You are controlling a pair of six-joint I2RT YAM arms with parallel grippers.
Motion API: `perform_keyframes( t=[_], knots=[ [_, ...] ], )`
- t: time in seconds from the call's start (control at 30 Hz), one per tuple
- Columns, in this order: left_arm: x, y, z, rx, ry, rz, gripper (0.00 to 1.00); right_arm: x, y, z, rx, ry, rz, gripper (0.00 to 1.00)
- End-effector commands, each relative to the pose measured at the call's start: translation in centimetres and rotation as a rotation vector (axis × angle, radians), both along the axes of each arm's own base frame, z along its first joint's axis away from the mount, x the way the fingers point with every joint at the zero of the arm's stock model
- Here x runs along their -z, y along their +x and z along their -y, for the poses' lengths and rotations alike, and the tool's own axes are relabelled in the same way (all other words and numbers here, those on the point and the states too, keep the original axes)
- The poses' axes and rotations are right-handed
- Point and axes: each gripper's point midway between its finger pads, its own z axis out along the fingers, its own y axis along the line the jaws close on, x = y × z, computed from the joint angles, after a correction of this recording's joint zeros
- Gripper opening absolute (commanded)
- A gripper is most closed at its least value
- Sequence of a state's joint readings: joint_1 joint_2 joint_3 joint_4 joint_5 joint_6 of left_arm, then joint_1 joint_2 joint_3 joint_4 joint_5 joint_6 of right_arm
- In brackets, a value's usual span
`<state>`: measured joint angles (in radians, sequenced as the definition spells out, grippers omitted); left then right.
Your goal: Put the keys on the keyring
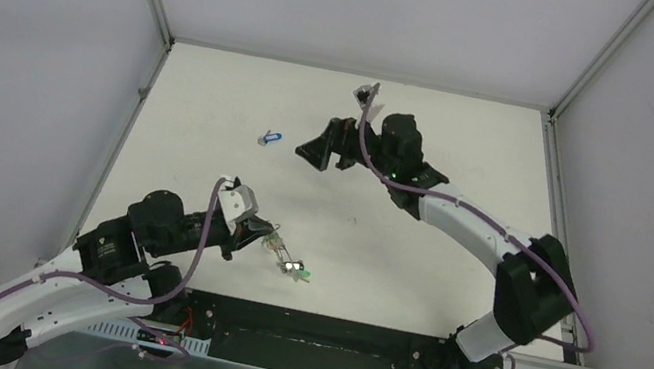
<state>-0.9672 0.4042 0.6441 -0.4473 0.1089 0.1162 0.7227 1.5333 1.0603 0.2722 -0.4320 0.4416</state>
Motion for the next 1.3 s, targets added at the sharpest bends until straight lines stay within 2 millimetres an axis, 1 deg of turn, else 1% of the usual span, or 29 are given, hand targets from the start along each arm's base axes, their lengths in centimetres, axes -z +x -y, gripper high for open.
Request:
perform_keyframes(
  t=[0.0,0.03,0.1,0.13,0.17,0.2,0.23,0.27,0.3,0.33,0.37,0.43,0.47,0.5,0.53,0.63,0.67,0.73,0.87,0.9,0.93,0.97,1.07,1.13,1.27],
  knots=[
    [-2.6,-0.1,-2.7,-0.074,-0.031,0.062,0.00,0.6,5.1,-2.1,0.107,-0.054,-0.065,0.94],
    [-2.9,-0.3,-3.3,-0.079,-0.032,0.073,0.00,1.1,6.1,-2.7,0.114,-0.075,-0.085,0.93],
    [-3.4,-0.6,-4.2,-0.090,-0.026,0.094,0.00,3.4,7.7,-4.2,0.103,-0.142,-0.133,0.87],
    [-3.6,-0.7,-4.6,-0.091,-0.022,0.102,0.00,4.1,8.4,-4.9,0.096,-0.162,-0.147,0.84],
    [-3.8,-0.9,-4.9,-0.092,-0.020,0.110,0.00,5.1,9.2,-5.7,0.091,-0.176,-0.162,0.79],
    [-4.0,-1.0,-5.1,-0.094,-0.017,0.115,0.00,5.6,9.7,-6.7,0.068,-0.172,-0.167,0.72],
    [-4.0,-1.1,-5.4,-0.093,-0.012,0.114,0.00,7.3,10.4,-7.7,0.057,-0.183,-0.182,0.65],
    [-4.0,-1.3,-5.5,-0.093,-0.012,0.112,0.00,7.1,10.8,-8.6,0.044,-0.175,-0.178,0.62],
    [-4.0,-1.4,-5.6,-0.090,-0.013,0.108,0.00,8.4,11.3,-9.5,0.038,-0.185,-0.189,0.60],
    [-3.9,-1.6,-5.6,-0.085,-0.014,0.101,0.00,9.1,11.7,-10.4,0.031,-0.192,-0.195,0.60],
    [-3.9,-1.7,-5.6,-0.079,-0.018,0.091,0.00,9.5,12.0,-11.3,0.024,-0.191,-0.193,0.60],
    [-3.7,-2.1,-5.5,-0.067,-0.022,0.074,0.00,10.4,12.8,-13.0,0.020,-0.207,-0.156,0.56],
    [-3.6,-2.2,-5.5,-0.065,-0.022,0.063,0.00,10.5,13.2,-13.9,0.020,-0.208,-0.133,0.54],
    [-3.5,-2.3,-5.6,-0.064,-0.026,0.054,0.00,11.2,13.5,-14.6,0.025,-0.218,-0.118,0.50],
    [-3.3,-2.4,-5.6,-0.064,-0.030,0.043,0.00,11.4,13.9,-15.3,0.038,-0.218,-0.099,0.46],
    [-3.0,-2.7,-5.6,-0.054,-0.040,0.025,0.00,12.2,15.3,-17.1,0.093,-0.217,-0.047,0.42],
    [-3.1,-2.8,-5.6,-0.054,-0.047,0.020,0.00,11.9,16.0,-17.5,0.124,-0.208,-0.025,0.42],
    [-3.0,-3.0,-5.7,-0.054,-0.055,0.011,0.00,12.2,17.2,-18.1,0.177,-0.186,0.000,0.42],
    [-3.1,-3.1,-5.8,-0.063,-0.076,-0.010,0.00,12.0,19.9,-18.8,0.299,-0.104,0.057,0.42],
    [-3.0,-3.1,-5.9,-0.065,-0.078,-0.016,0.00,11.5,20.4,-19.2,0.306,-0.072,0.074,0.42],
    [-3.0,-3.2,-5.9,-0.067,-0.078,-0.023,0.00,11.5,20.9,-19.4,0.324,-0.051,0.085,0.40],
    [-2.8,-3.2,-6.0,-0.074,-0.077,-0.032,0.00,12.0,21.5,-19.6,0.347,-0.035,0.094,0.39],
    [-2.7,-3.4,-6.1,-0.072,-0.082,-0.052,0.00,12.1,22.3,-19.9,0.395,-0.001,0.118,0.37],
    [-2.7,-3.5,-6.2,-0.074,-0.082,-0.055,0.00,13.2,22.6,-19.7,0.416,-0.008,0.101,0.36],
    [-2.7,-3.4,-6.5,-0.085,-0.078,-0.054,0.00,17.3,21.6,-19.5,0.392,-0.075,0.010,0.35]
  ],
)
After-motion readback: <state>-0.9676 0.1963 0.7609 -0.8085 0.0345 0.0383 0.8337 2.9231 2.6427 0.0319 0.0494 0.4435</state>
